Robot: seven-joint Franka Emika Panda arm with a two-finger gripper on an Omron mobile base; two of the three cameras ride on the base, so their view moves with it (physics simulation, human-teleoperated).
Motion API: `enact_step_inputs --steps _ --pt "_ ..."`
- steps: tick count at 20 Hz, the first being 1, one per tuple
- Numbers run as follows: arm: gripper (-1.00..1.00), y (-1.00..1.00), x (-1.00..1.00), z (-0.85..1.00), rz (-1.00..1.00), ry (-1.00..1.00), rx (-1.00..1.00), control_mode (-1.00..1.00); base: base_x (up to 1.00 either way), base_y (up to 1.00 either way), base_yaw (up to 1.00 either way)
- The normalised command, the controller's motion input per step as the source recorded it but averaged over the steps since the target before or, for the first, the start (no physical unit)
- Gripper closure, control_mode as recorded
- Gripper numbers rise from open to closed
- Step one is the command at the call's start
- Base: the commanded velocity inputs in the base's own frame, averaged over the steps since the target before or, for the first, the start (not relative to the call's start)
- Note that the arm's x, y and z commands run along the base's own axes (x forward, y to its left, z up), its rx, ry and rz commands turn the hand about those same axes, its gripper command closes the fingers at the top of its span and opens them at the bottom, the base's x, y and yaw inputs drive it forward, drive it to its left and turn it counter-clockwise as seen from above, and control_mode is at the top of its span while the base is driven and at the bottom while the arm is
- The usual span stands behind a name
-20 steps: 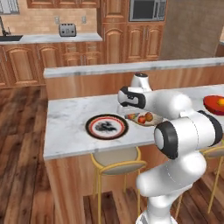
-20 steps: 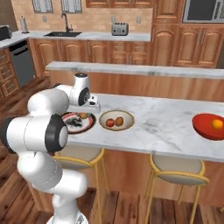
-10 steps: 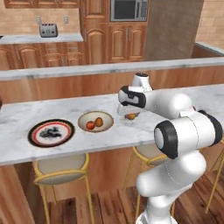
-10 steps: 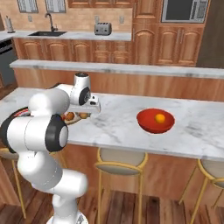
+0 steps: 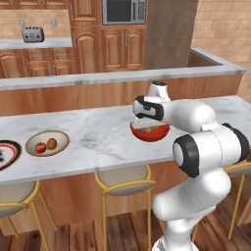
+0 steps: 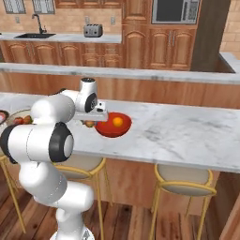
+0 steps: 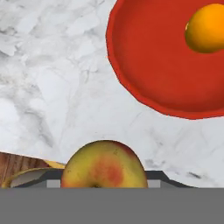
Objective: Take the fruits from the plate on the dining counter and place two fruits in each bowl.
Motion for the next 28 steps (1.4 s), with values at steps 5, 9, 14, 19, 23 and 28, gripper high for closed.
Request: enact_step_inputs --steps 5,9,14,19,23,28 --pt "1.0 0.0 0.0 0.0 0.0 0.0 0.0 1.0 0.35 -0.61 -0.02" --pt "1.0 0.0 0.0 0.0 0.0 0.0 0.0 1.0 0.54 -0.22 -0.01" --pt "1.0 0.0 0.0 0.0 0.0 0.0 0.0 1.0 0.64 0.0 -0.02" --pt "1.0 0.01 0.09 -0.01 0.0 0.0 0.0 -1.0 0.2 0.0 0.0" --pt "1.0 0.39 0.29 -0.22 0.0 0.0 -0.01 -1.0 0.0 0.0 0.0" --pt "1.0 0.54 0.19 -0.38 0.0 0.02 -0.01 -1.0 0.0 0.0 0.0"
